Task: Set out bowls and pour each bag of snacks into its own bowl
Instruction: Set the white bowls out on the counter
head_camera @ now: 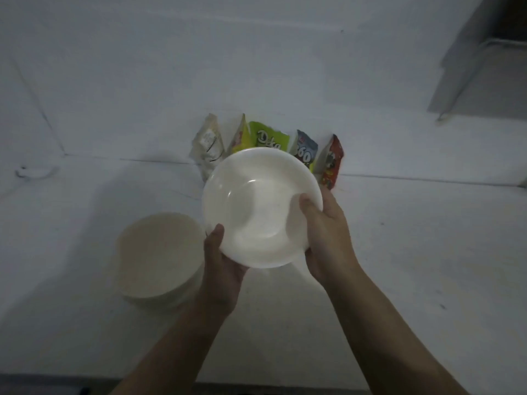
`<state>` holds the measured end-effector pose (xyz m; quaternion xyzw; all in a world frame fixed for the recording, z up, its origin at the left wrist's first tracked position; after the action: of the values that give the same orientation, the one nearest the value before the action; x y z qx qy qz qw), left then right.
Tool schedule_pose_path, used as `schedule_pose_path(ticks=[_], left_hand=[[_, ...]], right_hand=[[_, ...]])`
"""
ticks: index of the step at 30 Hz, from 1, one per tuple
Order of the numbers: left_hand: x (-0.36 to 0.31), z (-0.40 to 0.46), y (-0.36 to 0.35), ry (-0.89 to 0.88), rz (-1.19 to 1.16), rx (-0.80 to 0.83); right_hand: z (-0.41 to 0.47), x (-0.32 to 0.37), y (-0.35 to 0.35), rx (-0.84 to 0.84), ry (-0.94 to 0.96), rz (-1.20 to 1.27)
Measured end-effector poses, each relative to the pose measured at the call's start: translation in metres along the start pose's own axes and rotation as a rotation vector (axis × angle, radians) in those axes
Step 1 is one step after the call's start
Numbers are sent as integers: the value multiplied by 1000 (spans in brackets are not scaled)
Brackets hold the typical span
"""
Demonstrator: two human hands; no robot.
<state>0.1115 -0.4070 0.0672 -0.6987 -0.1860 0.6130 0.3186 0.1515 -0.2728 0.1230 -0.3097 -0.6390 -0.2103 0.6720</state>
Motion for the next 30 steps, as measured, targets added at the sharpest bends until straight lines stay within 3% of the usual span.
schedule_pose_path(ticks=[7,13,17,22,27,30], left_hand=[[81,-17,-62,291,-75,-142],[134,-21,-95,371,70,-173],[168,-20,-94,301,240,-245],[185,-16,-74,324,257,-342],[192,-12,-70,308,267,-342],[195,-9,-73,298,266,-324]], right_hand=[[39,3,109,159,58,-517],[64,11,174,73,118,-495],[87,5,220,-86,-6,-360],[112,-30,290,-388,-236,-59],[120,-80,323,-457,-341,240],[125,-87,323,-471,-332,285]])
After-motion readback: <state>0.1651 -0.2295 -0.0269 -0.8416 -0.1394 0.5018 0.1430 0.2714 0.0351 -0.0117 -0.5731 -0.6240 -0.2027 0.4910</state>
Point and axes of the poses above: each hand's wrist, its own z-axis towards the middle knuckle, its own y-axis out of the back of the hand, x = y × z, the point moved 1 cm from there along z, towards the middle knuckle, and after that the axes turned 6 degrees about -x, right-handed, at the moved point
